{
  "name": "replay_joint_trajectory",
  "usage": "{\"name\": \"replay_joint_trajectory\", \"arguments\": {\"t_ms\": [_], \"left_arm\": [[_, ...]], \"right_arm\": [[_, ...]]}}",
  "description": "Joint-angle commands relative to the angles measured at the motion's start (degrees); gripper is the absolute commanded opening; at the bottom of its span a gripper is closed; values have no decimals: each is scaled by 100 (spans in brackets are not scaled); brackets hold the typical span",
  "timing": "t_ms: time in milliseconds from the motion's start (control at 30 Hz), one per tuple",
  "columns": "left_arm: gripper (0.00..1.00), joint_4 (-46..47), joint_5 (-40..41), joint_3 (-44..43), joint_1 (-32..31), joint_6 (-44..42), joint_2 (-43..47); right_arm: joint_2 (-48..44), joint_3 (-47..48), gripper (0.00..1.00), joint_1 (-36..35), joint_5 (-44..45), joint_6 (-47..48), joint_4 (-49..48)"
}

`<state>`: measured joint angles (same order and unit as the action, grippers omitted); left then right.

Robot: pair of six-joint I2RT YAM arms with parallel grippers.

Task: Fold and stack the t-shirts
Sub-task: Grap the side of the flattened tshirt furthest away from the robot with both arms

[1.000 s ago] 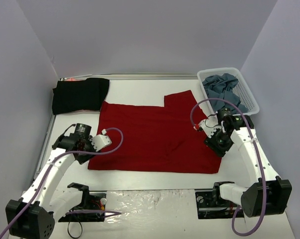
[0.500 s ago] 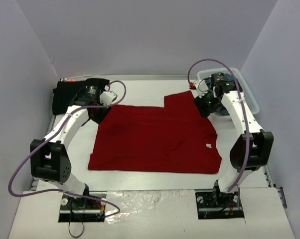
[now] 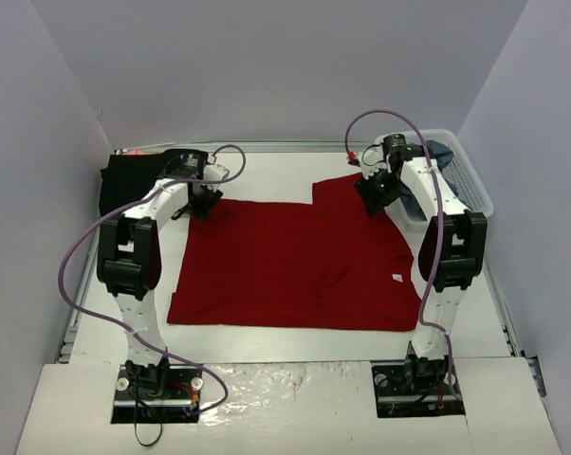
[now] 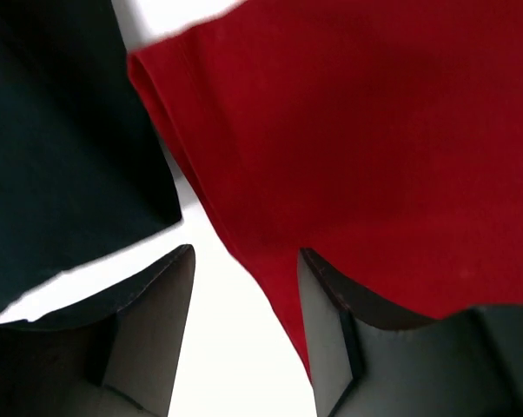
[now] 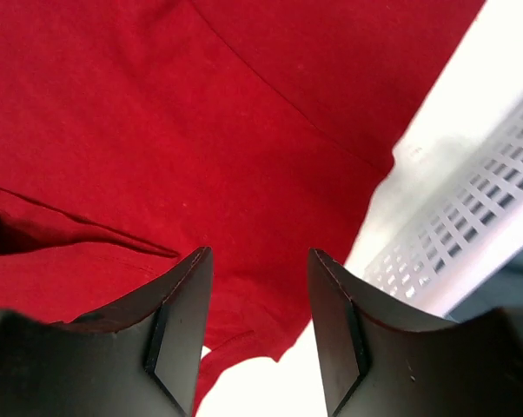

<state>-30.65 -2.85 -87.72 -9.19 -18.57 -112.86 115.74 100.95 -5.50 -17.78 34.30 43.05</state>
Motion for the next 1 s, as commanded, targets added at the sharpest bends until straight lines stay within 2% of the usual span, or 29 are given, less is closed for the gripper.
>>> {"name": "replay_joint_trajectory", "arguments": {"t_ms": [0, 400, 967], "left_arm": [[50, 305, 4, -429, 84, 117, -51], [53, 482, -101, -1133, 137, 187, -772], [54, 701, -49, -1537, 198, 222, -1283]], "right_arm": [[97, 171, 43, -92, -147, 6, 178], [291, -101, 43, -259, -41, 32, 151], [502, -189, 41, -320, 187, 59, 151]]}}
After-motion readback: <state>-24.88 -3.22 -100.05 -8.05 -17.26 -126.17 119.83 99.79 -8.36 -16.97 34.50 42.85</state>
